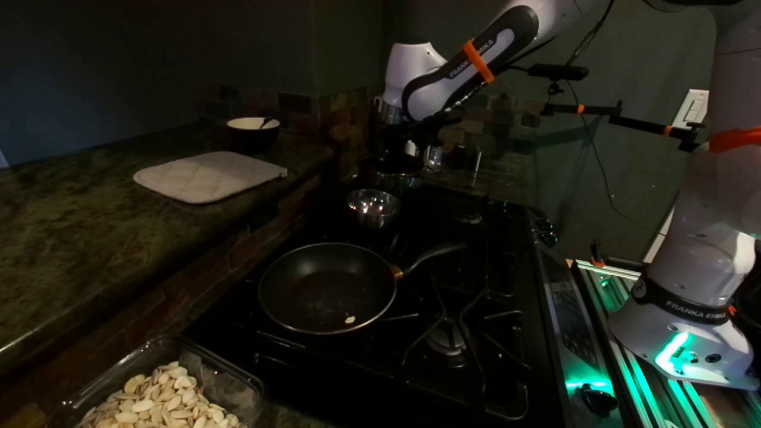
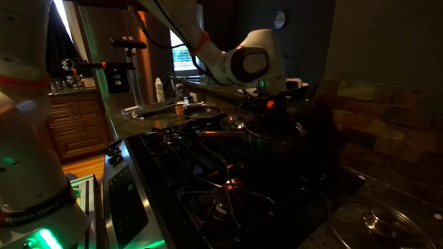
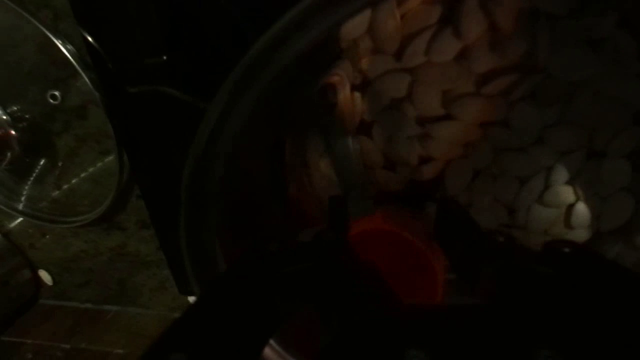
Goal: Remove the orange cup from the pot and put it on the pot holder on the counter
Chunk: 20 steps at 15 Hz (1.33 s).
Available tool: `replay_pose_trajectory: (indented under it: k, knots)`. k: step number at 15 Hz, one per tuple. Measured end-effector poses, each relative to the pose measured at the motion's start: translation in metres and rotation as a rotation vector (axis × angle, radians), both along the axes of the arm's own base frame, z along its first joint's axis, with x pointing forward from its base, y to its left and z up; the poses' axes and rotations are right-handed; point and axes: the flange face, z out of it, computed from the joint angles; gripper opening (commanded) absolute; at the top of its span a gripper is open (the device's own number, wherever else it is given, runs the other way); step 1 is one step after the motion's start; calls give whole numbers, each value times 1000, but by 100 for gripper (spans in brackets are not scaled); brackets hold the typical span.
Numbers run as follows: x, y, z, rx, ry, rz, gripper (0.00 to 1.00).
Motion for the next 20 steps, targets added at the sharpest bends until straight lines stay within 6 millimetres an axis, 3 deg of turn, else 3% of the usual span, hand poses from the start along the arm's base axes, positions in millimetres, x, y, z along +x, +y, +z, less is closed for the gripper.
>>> replay_pose_trajectory:
  k: [5,7,8,11,17,20]
  knots:
    - [-1,-13,-6,-5,15,12,54]
    - [0,-16,-6,-8,16,18,42]
    - [0,-17,-7,-9,17,21,26]
    - [0,-19,-9,-11,24,32,2]
    - [1,-17,-9,29,38,13,4]
    - [-1,-16,4,74,82,-27,4]
